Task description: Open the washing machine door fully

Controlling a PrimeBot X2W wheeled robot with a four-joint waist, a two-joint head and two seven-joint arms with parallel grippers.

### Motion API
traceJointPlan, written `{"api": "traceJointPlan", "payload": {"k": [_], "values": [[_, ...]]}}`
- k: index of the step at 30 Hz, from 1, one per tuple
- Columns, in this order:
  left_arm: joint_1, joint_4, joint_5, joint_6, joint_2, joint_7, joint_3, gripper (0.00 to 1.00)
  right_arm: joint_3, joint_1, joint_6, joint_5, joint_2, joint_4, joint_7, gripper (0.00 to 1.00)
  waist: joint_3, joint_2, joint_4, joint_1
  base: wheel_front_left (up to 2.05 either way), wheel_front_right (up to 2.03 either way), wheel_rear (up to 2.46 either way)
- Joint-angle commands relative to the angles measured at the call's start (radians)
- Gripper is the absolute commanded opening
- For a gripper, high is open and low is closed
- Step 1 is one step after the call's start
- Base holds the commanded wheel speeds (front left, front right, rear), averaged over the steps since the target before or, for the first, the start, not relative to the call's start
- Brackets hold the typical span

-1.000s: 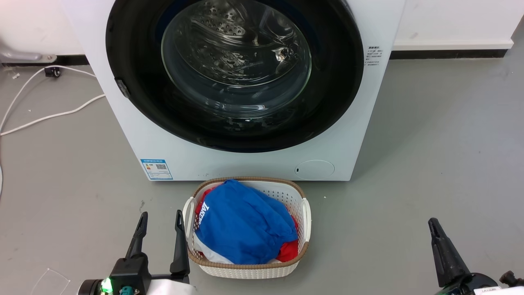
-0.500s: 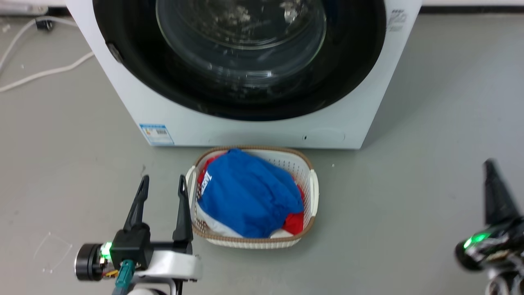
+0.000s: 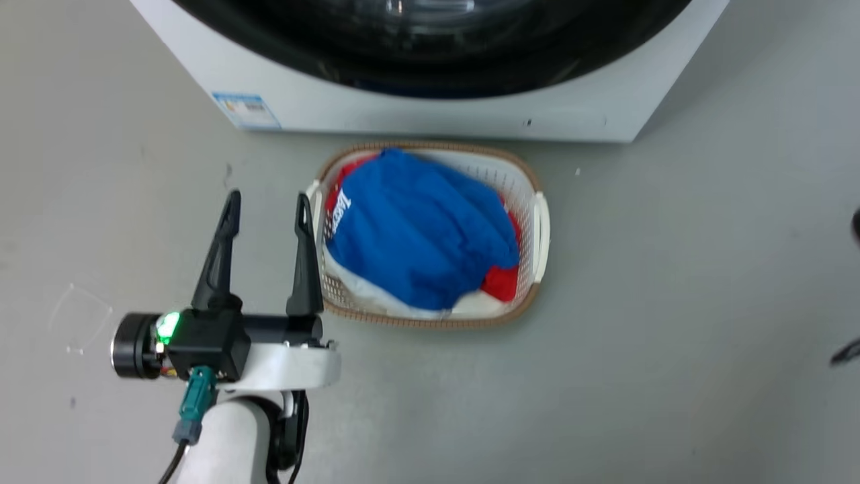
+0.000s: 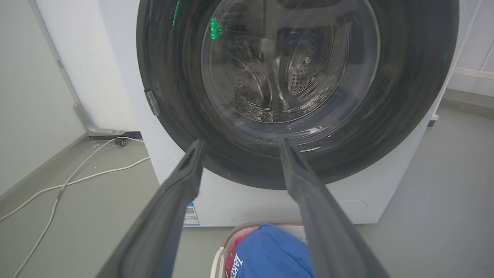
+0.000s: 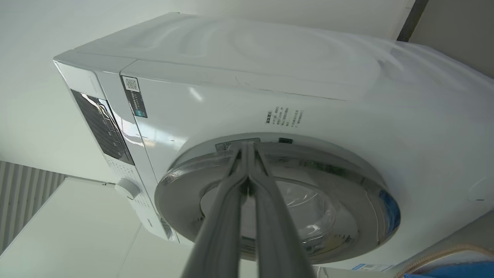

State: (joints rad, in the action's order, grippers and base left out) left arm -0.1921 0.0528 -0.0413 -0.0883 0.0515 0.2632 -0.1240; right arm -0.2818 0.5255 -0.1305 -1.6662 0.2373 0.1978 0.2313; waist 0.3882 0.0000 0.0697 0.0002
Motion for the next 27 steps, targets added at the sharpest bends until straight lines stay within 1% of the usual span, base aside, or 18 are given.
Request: {"api": "traceJointPlan", "payload": {"k": [1, 5, 11, 14, 18, 23, 27], "values": [[-0.031, 0.008, 0.006, 0.003, -0.002, 0.002, 0.0, 1.0, 0.015, 0.079, 0.0, 0.016, 0.025, 0.027, 0.017, 0.0, 0.089, 0.0, 0.009, -0.0002, 0.0, 0.0, 0.0], [-0.072, 0.016, 0.01, 0.007, -0.002, 0.002, -0.014, 1.0, 0.045, 0.206, 0.0, 0.057, 0.078, 0.081, 0.045, 0.0, 0.154, 0.0, 0.023, -0.0002, 0.0, 0.0, 0.0], [-0.113, 0.026, -0.001, -0.003, -0.002, 0.002, -0.039, 1.0, 0.095, 0.372, 0.0, 0.1, 0.138, 0.152, 0.089, 0.0, 0.221, 0.0, 0.048, -0.0002, 0.0, 0.0, 0.0], [-0.125, 0.03, -0.006, -0.011, -0.001, 0.002, -0.05, 1.0, 0.135, 0.434, 0.0, 0.123, 0.156, 0.179, 0.125, 0.0, 0.241, 0.0, 0.06, -0.0002, 0.0, 0.0, 0.0], [-0.13, 0.032, -0.014, -0.019, -0.002, 0.002, -0.055, 1.0, 0.18, 0.502, 0.0, 0.149, 0.165, 0.209, 0.155, 0.0, 0.26, 0.0, 0.069, -0.0002, 0.0, 0.0, 0.0], [-0.139, 0.032, -0.017, -0.025, -0.002, 0.002, -0.061, 1.0, 0.214, 0.557, 0.0, 0.172, 0.156, 0.227, 0.167, 0.0, 0.274, 0.0, 0.076, -0.0002, 0.0, 0.0, 0.0], [-0.143, 0.031, -0.023, -0.033, -0.001, 0.002, -0.071, 1.0, 0.248, 0.594, 0.0, 0.185, 0.154, 0.244, 0.2, 0.0, 0.283, 0.0, 0.083, -0.0002, 0.0, 0.0, 0.0]]}}
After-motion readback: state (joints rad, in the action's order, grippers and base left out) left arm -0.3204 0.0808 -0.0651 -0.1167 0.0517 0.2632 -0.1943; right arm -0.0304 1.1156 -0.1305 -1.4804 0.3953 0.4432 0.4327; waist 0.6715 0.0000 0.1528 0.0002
